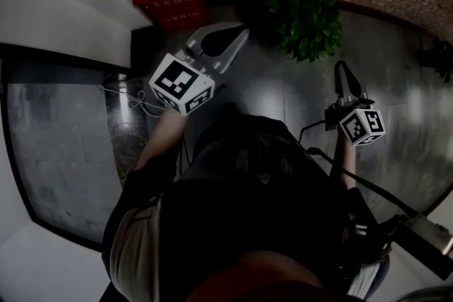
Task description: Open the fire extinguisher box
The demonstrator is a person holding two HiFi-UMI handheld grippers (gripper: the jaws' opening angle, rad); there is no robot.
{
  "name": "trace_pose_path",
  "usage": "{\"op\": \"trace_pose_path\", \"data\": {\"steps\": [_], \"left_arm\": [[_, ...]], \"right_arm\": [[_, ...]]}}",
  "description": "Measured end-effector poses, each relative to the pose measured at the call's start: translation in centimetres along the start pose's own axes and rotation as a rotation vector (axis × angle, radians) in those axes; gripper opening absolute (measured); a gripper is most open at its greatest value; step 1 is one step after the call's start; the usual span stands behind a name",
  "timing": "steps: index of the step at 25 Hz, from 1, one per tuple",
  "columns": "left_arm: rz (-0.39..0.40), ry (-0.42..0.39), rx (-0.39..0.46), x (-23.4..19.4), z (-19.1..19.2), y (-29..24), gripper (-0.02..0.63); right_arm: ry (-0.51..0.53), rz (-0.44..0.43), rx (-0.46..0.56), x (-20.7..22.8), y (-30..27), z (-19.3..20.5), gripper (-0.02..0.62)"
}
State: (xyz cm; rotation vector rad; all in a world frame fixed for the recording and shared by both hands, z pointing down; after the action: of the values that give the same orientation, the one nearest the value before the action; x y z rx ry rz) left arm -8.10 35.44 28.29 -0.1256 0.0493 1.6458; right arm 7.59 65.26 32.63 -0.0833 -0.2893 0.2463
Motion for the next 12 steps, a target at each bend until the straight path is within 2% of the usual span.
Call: {"op": "trace_pose_path", "data": {"steps": [5,12], "left_arm": [[-0.024,-0.028,-0.003,-1.8,0.2,1.6,-0.003],[-0.081,-0.019,0.011,-3.6,0.2,3.1,-0.003]], "right_arm": [[0.010,-0.025,-0.017,-1.2,-2.7,0.2,0.000],[0.011,0.007,-0.035,-1.3,-4.2,0.3,0.000]]}}
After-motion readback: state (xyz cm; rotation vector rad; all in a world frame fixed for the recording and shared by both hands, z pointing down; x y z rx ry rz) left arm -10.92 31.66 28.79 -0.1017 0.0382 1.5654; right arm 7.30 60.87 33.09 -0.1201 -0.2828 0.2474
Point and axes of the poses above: the fingertips, and each gripper's own axes: y backward along the fingers, x to its right, z out of its underside, the point moved 8 cm from there along y, backward along the fingers, and after that the axes turned 14 degrees about -z, right-handed, at the moved point
